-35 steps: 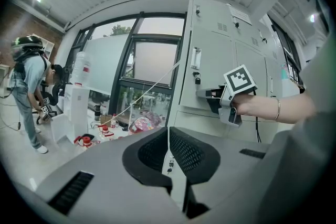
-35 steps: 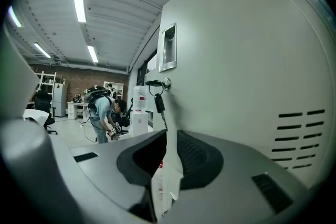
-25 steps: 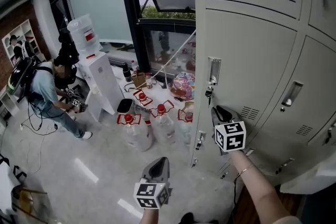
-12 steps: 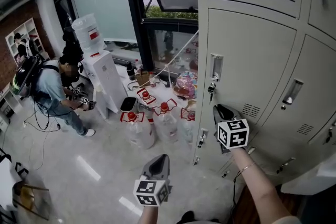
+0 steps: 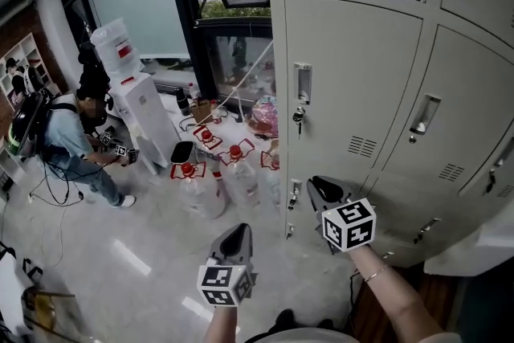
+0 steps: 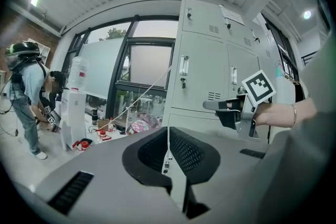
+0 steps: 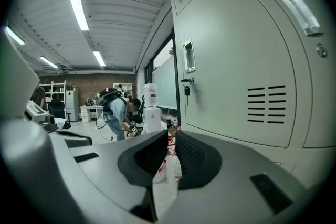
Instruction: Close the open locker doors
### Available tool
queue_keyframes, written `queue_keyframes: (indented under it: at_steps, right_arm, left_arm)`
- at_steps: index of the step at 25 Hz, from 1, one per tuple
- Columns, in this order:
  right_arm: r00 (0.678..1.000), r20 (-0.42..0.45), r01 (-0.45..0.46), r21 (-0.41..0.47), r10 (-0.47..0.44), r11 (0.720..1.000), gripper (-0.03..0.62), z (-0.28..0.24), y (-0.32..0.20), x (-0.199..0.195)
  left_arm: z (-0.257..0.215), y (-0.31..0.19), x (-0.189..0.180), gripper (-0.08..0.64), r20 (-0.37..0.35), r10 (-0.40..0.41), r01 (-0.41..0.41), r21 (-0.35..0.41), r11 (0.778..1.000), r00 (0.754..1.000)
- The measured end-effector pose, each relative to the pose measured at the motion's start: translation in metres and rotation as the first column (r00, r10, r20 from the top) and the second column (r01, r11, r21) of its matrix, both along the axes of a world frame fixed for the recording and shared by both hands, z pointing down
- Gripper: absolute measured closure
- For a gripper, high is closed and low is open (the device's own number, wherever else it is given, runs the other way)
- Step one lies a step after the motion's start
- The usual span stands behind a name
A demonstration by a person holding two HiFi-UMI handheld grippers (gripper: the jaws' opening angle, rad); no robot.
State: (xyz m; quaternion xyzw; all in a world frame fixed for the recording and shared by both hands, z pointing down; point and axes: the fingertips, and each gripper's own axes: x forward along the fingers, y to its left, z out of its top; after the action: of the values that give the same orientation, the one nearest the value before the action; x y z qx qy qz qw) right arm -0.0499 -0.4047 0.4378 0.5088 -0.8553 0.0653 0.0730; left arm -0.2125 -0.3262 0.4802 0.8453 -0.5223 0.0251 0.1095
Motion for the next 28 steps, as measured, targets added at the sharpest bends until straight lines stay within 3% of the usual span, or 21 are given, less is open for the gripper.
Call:
queue_keyframes:
  at_steps: [14, 28]
  right_arm:
    - [0.989, 0.084, -0.115, -0.087, 0.122, 0.990, 0.601, 0.025, 0.110, 0.070]
    - [0.982, 0.077, -0.164, -0.091, 0.171, 0.982, 0.591, 0.032, 0.135, 0.099]
  left_arm:
    - [-0.002, 0.024, 0.047, 0.538, 0.014, 0.098, -0.098, -0.015, 0.995, 0.995]
    - [-0.001, 0.025, 0.057, 0.538, 0.046, 0.097, -0.097, -0.002, 0.995, 0.994]
